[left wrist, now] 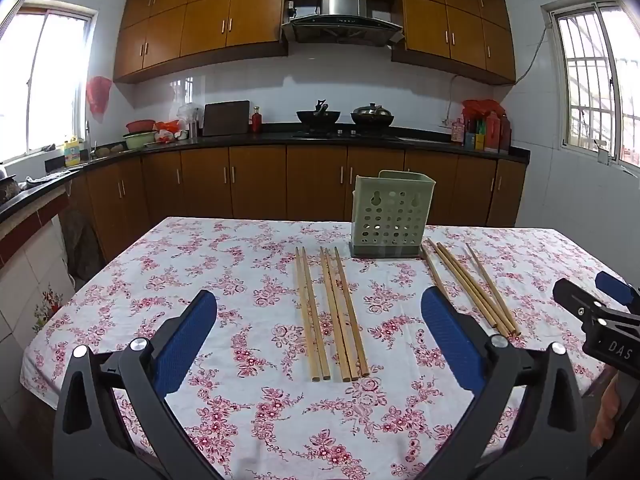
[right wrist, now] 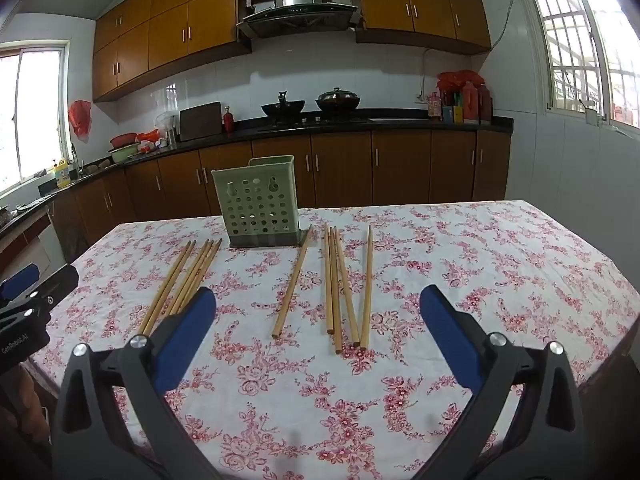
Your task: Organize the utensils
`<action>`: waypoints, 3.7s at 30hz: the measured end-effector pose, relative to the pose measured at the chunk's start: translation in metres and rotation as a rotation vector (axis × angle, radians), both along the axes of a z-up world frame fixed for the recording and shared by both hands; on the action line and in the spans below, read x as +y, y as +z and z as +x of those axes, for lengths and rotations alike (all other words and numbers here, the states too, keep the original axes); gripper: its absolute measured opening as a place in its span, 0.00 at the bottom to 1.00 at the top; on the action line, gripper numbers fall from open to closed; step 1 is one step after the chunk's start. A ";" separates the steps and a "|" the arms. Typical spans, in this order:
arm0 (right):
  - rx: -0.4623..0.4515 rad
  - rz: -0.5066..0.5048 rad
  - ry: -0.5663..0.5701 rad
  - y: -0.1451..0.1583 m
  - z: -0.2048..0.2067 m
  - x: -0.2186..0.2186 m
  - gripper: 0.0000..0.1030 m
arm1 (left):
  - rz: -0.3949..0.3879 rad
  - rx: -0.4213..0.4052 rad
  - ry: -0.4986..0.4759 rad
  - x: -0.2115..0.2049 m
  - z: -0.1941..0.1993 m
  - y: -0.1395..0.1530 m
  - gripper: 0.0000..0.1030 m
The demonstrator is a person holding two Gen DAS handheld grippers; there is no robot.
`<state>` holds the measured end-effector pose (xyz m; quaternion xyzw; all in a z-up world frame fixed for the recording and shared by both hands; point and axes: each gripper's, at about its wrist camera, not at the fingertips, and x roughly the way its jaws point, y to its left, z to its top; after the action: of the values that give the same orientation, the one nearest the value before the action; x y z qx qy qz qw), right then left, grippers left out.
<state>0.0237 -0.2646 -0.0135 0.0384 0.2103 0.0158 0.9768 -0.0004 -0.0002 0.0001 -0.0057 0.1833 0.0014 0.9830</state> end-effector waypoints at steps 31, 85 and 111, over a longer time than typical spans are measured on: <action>0.001 0.007 0.000 0.000 0.001 -0.001 0.96 | -0.001 0.001 -0.001 0.000 0.001 0.000 0.98; 0.003 0.012 0.000 0.000 -0.001 -0.002 0.96 | -0.005 0.000 -0.002 0.002 -0.002 0.001 0.98; 0.138 0.060 -0.062 -0.015 0.042 -0.028 0.96 | -0.021 0.145 0.068 0.016 0.033 -0.015 0.98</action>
<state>0.0652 -0.2931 -0.0285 0.0751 0.2751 -0.0109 0.9584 0.0324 0.0154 -0.0153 -0.0222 0.2539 0.0334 0.9664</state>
